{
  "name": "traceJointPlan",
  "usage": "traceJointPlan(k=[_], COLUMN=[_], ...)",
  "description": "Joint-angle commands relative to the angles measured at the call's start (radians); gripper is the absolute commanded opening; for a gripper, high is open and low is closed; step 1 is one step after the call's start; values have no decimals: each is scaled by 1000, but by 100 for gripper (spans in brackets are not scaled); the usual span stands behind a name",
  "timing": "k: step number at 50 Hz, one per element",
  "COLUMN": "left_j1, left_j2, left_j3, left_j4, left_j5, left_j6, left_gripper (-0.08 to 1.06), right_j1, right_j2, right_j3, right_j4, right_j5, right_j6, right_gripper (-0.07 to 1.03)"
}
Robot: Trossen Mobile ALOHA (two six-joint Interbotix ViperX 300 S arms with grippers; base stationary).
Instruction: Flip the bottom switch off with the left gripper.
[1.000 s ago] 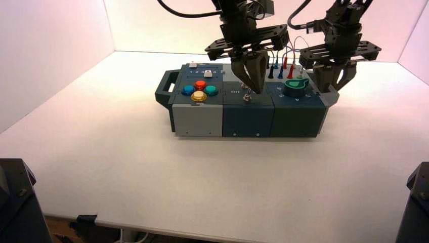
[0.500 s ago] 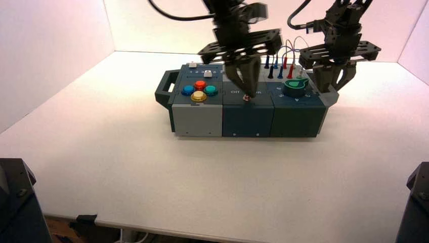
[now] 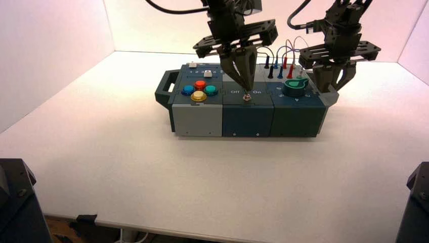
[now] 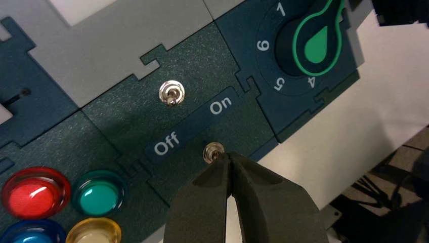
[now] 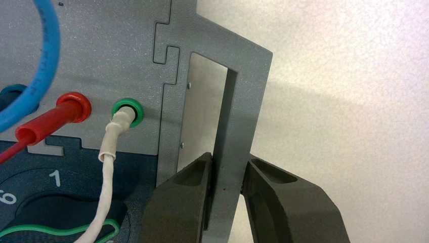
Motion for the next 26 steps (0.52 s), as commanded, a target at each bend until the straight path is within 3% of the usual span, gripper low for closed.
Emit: traceJointPlan(k=[1,26], left_j1=[35,29], left_j2=[-61,-104], left_j3=[-38,-44], left_j4=[6,5], left_j5=[6,9], left_j6=[2,0], left_gripper=[-3,-3], right_j1=[6,8], right_j2=[-9,-3], right_j3=[-11,-11], right_j4=[-3,2], right_j5=[-3,-5], right_j6=[-41,-41], right_gripper=[-2,-2])
